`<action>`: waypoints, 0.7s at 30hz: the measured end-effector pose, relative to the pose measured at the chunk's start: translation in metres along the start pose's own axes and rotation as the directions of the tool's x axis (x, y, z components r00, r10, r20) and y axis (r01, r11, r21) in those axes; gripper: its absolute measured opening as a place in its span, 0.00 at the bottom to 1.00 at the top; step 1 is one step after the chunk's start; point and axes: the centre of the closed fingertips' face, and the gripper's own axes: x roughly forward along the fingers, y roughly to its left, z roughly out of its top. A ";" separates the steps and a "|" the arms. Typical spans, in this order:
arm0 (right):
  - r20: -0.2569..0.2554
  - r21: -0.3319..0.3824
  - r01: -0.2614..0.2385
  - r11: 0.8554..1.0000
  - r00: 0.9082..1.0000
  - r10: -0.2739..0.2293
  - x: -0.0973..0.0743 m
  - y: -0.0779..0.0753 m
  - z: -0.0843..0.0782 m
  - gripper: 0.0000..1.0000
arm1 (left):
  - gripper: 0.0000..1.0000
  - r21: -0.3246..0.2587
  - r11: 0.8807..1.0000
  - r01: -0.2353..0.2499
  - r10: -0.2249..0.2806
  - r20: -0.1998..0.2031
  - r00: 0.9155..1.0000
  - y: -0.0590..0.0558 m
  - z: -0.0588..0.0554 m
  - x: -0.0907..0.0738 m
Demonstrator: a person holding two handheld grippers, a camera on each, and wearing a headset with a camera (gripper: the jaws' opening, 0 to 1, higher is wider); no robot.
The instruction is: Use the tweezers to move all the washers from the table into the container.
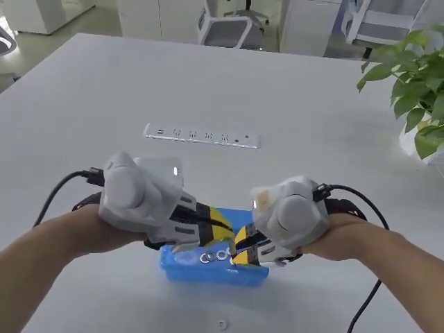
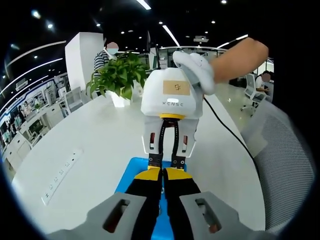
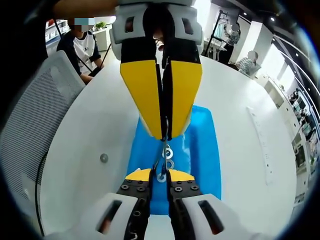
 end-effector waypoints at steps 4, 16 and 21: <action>0.001 0.004 0.008 1.000 1.000 -0.008 -0.002 -0.001 -0.001 0.13 | 0.05 -0.003 1.000 -0.010 0.010 0.009 1.000 0.004 0.004 -0.003; 0.014 0.028 0.043 0.999 0.999 -0.043 -0.014 -0.003 0.001 0.15 | 0.05 -0.011 1.000 -0.006 0.006 0.001 1.000 0.004 0.006 -0.012; 0.022 0.043 0.060 0.997 0.998 -0.061 -0.018 -0.003 0.002 0.16 | 0.05 -0.011 1.000 -0.014 0.014 -0.006 1.000 0.006 0.007 -0.017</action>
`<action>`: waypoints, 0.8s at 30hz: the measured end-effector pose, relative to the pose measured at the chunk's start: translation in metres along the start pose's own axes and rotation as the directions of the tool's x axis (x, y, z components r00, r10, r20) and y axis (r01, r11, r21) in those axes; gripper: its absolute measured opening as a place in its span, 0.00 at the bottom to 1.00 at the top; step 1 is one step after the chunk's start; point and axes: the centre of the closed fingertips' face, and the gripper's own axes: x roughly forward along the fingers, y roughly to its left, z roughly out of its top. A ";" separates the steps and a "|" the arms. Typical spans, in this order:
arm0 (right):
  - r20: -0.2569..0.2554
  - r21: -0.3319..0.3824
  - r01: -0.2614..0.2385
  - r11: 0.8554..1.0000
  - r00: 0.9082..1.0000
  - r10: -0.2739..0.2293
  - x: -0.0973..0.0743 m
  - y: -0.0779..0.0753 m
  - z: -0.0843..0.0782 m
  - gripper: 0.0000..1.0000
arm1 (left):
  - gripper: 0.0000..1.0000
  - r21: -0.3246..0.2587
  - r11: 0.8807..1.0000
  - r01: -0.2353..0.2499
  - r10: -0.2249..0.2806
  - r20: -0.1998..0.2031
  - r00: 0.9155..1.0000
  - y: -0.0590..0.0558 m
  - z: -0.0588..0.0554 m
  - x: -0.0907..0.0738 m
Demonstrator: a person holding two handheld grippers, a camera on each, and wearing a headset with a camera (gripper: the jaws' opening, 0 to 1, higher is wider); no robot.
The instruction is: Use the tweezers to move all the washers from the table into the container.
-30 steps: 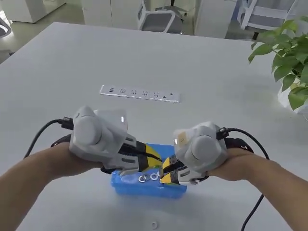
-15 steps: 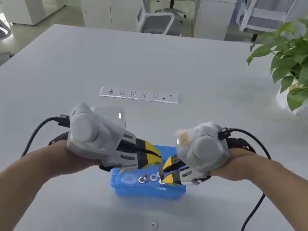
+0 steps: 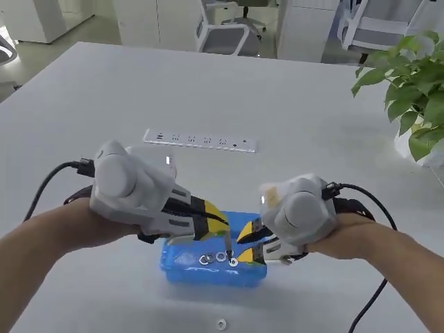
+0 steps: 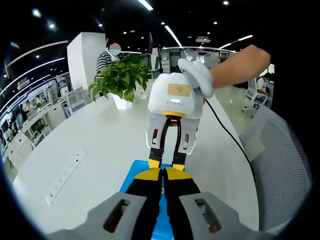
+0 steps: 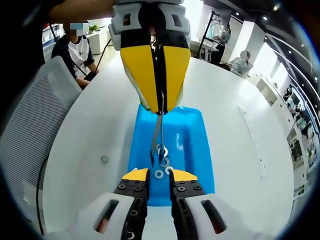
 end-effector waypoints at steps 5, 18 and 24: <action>0.002 0.015 0.015 1.000 1.000 -0.015 -0.006 0.002 -0.001 0.18 | 0.05 0.000 1.000 -0.005 0.005 -0.001 1.000 0.000 0.004 -0.004; 0.031 0.114 0.080 0.990 0.996 -0.084 -0.029 0.008 -0.005 0.24 | 0.05 0.012 1.000 -0.003 0.003 -0.021 1.000 -0.009 0.010 -0.014; 0.045 0.182 0.108 0.977 0.992 -0.118 -0.040 0.013 -0.009 0.29 | 0.05 0.009 1.000 -0.001 0.002 -0.024 1.000 -0.016 0.015 -0.017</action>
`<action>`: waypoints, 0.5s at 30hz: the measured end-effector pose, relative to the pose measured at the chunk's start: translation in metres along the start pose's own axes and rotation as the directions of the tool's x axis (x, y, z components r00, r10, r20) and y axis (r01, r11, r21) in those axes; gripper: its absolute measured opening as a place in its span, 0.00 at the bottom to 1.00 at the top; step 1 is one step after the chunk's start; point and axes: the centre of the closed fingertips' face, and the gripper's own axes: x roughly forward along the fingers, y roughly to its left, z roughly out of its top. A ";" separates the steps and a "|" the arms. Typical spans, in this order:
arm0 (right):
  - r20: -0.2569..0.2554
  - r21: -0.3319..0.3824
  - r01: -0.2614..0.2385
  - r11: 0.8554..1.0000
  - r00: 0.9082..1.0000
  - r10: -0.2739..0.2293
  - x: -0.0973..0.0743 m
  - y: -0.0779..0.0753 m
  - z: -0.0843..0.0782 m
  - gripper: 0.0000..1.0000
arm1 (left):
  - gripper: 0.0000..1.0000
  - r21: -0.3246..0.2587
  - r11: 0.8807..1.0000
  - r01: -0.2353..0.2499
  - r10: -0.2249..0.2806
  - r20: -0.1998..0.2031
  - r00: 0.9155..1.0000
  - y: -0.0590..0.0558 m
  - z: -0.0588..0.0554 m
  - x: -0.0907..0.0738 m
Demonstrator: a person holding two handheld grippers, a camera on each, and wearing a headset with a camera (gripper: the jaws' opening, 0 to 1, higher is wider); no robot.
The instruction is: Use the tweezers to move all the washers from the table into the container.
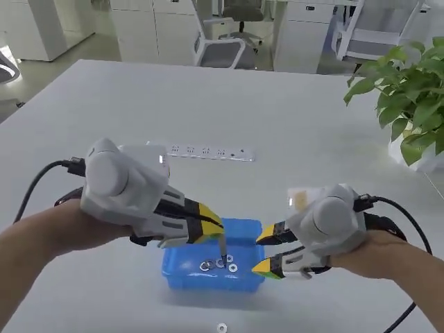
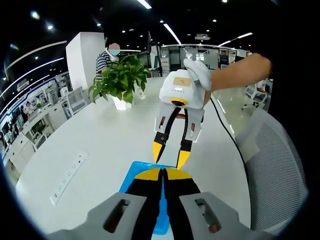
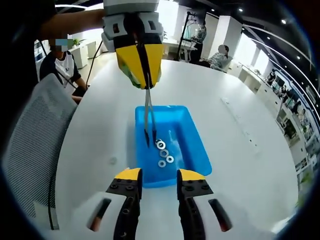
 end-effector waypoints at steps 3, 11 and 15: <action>0.012 0.030 0.015 0.999 1.000 -0.016 -0.005 0.002 -0.002 0.30 | 0.05 -0.003 1.000 0.002 -0.002 0.002 1.000 -0.003 0.003 -0.002; 0.052 0.100 0.041 0.994 0.998 -0.046 -0.014 0.012 -0.002 0.36 | 0.05 -0.002 1.000 0.010 -0.010 -0.002 1.000 -0.010 0.007 -0.004; 0.065 0.129 0.057 0.990 0.996 -0.066 -0.016 0.016 -0.004 0.41 | 0.05 0.007 1.000 0.018 -0.018 0.001 1.000 -0.015 0.014 -0.006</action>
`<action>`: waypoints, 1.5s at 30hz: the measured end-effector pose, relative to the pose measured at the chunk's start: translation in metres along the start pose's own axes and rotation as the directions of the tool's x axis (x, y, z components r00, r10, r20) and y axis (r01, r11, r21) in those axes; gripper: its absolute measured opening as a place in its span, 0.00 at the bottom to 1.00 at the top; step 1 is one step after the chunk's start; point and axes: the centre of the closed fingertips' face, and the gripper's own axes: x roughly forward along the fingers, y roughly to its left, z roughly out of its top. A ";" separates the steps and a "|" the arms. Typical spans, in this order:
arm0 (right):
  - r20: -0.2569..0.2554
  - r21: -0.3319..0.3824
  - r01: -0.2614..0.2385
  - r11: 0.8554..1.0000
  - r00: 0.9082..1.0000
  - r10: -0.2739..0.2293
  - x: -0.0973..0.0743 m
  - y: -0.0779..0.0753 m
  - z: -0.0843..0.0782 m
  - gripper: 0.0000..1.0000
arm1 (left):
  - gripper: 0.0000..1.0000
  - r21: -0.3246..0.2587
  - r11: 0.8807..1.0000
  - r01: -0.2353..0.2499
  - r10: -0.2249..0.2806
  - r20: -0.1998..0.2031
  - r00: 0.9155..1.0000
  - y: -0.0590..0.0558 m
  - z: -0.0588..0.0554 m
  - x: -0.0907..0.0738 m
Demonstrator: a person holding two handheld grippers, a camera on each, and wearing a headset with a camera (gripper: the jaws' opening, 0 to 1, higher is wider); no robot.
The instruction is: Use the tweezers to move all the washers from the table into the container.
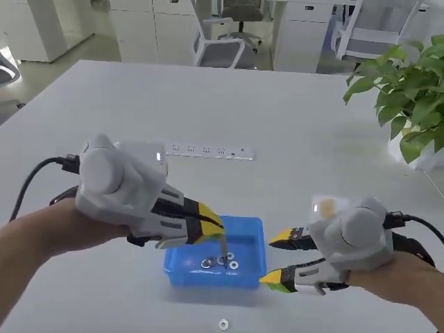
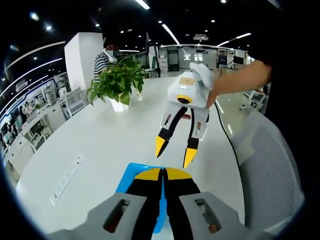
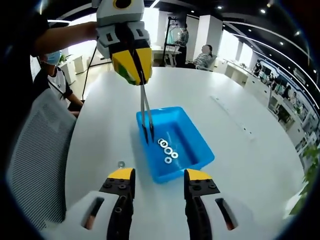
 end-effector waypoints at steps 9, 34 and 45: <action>0.035 0.062 0.031 0.998 0.999 -0.033 -0.005 0.010 -0.004 0.51 | 0.05 0.003 1.000 0.025 -0.025 -0.007 1.000 -0.008 0.003 -0.001; 0.063 0.117 0.021 0.993 0.998 -0.028 -0.011 0.032 -0.014 0.79 | 0.05 0.006 0.996 0.093 -0.092 -0.040 0.995 -0.049 -0.024 0.010; 0.052 0.110 0.020 0.994 0.998 -0.026 -0.011 0.038 -0.019 0.99 | 0.05 -0.001 0.995 0.105 -0.105 -0.054 0.993 -0.060 -0.035 0.016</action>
